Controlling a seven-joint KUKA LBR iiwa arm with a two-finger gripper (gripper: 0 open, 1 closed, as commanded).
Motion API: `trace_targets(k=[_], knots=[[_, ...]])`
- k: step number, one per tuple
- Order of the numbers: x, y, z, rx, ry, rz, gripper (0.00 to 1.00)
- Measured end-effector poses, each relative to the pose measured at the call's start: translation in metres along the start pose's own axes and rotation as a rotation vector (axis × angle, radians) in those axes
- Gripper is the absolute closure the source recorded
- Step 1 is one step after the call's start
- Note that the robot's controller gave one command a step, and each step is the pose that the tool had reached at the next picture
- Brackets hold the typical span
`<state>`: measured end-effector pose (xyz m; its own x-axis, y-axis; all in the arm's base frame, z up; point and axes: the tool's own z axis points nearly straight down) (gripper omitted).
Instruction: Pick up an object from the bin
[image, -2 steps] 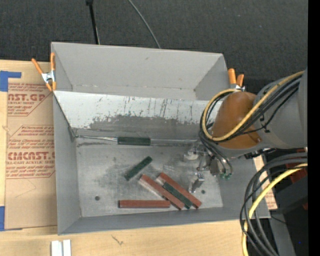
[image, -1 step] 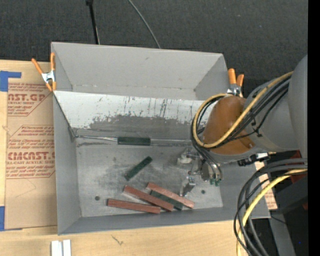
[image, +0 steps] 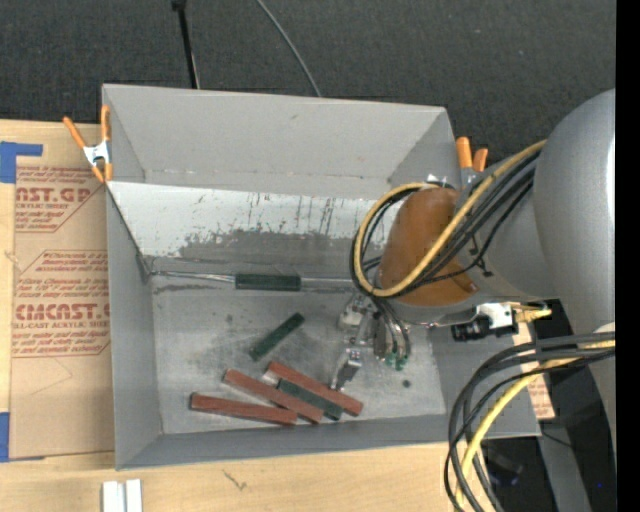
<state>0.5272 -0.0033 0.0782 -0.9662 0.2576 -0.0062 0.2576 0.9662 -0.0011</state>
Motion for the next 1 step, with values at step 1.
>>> trace_targets(k=[1], knots=[[0.0034, 0.0311, 0.0022, 0.001, -0.010, -0.035, 0.00]])
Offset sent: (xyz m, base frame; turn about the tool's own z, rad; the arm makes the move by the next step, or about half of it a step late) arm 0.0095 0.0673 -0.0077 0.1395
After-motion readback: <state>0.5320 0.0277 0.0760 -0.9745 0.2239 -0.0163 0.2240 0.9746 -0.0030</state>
